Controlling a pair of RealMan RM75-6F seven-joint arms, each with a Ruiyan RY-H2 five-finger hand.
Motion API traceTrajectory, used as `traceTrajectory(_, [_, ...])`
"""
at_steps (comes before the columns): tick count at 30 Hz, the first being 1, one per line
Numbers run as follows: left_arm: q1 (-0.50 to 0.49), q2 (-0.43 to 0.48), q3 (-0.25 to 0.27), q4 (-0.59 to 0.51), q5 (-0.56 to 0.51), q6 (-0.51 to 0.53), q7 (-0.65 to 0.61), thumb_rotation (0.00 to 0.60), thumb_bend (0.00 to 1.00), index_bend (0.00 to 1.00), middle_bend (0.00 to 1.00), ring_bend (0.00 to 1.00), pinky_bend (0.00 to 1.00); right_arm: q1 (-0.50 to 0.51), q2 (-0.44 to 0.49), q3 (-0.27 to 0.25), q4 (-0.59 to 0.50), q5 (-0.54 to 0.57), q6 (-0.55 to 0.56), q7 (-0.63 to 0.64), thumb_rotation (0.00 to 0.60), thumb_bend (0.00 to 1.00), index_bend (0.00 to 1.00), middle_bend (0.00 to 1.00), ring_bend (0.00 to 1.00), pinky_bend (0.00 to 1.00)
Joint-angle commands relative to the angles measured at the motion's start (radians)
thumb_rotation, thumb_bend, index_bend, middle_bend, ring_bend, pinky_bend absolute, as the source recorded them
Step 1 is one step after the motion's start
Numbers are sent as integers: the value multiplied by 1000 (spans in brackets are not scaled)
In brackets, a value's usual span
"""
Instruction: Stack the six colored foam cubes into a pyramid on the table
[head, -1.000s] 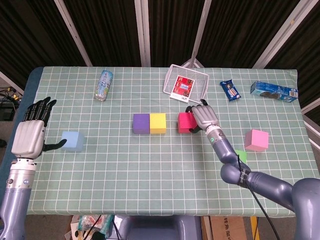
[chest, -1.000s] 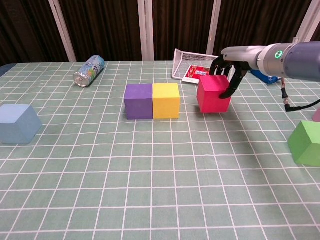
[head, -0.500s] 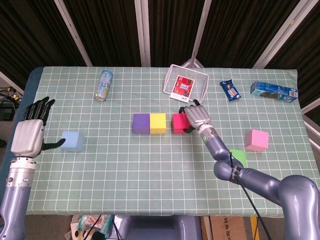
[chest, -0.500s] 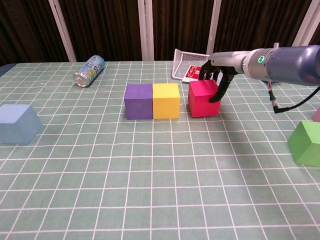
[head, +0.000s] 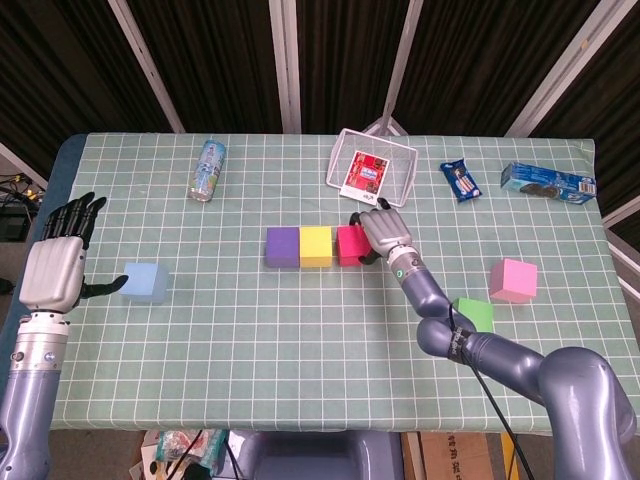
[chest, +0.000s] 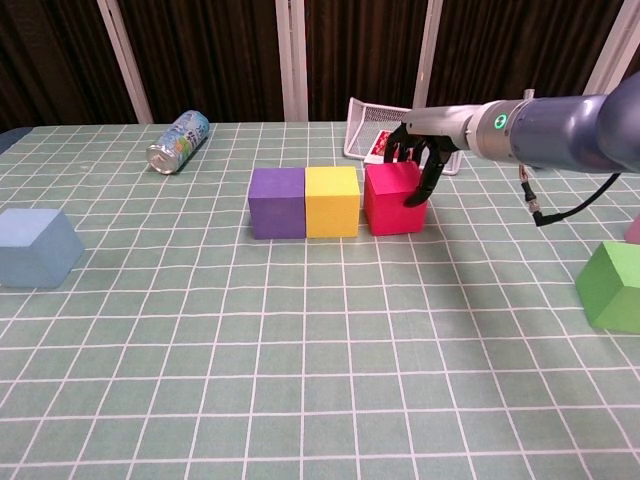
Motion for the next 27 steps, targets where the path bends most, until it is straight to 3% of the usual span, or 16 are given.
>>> traceTrajectory(1, [1, 1, -1, 1, -2, -2, -2, 600, 46, 0, 0, 0, 34, 3, -3, -1, 2, 3, 3, -2, 600, 244, 409, 407, 295, 0])
traceTrajectory(27, [8, 11, -6, 0, -1, -11, -21, 600, 46, 0, 0, 0, 23, 28, -14, -15, -16, 87, 47, -57, 600, 243, 408, 407, 295, 0])
